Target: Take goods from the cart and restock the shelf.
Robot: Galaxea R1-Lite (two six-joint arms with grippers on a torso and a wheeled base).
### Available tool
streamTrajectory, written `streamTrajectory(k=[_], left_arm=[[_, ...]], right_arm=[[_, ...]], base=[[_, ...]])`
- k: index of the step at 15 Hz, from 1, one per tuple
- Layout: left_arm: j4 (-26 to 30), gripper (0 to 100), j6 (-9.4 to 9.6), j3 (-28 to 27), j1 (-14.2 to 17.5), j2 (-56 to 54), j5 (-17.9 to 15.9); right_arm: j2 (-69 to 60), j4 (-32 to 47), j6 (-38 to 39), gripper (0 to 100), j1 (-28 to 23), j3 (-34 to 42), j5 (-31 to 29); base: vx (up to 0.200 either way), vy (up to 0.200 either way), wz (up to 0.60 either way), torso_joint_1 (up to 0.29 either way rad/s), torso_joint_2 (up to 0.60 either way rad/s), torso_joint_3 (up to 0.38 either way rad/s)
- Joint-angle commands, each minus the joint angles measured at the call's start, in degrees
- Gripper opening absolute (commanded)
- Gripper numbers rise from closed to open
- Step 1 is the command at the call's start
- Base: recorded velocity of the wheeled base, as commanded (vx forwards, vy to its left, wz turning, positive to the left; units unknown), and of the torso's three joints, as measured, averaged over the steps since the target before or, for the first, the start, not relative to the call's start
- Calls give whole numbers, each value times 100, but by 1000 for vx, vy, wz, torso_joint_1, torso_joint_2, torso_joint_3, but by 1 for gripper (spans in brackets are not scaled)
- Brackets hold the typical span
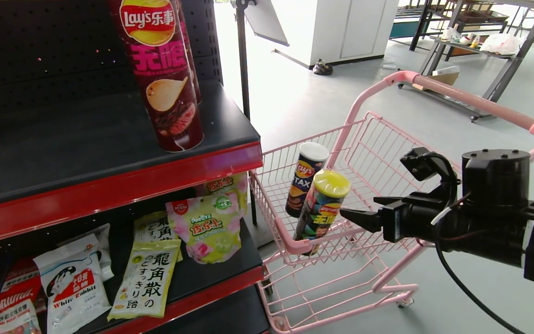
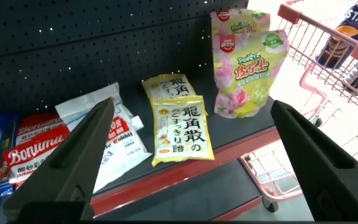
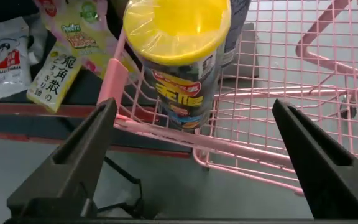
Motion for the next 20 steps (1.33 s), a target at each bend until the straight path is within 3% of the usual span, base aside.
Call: streamTrajectory(k=[1, 6, 15, 19, 20], left_arm=[[0, 100, -7, 1, 2, 5, 0], [0, 100, 2, 1, 2, 5, 0], [0, 100, 2, 1, 2, 5, 0], [0, 100, 2, 1, 2, 5, 0], [0, 100, 2, 1, 2, 5, 0]], right_arm=[[207, -12, 87, 100, 174, -58, 23], [603, -30, 237, 100, 473, -330, -12], [1745, -74, 210, 100, 438, -1323, -311], [2237, -873, 210, 100, 368, -1367, -398], [2308, -917, 237, 0, 368, -1403, -539]], base=[[0, 0, 0, 0, 0, 0], [0, 0, 0, 0, 0, 0], [0, 0, 0, 0, 0, 0], [0, 0, 0, 0, 0, 0], [0, 0, 0, 0, 0, 0]])
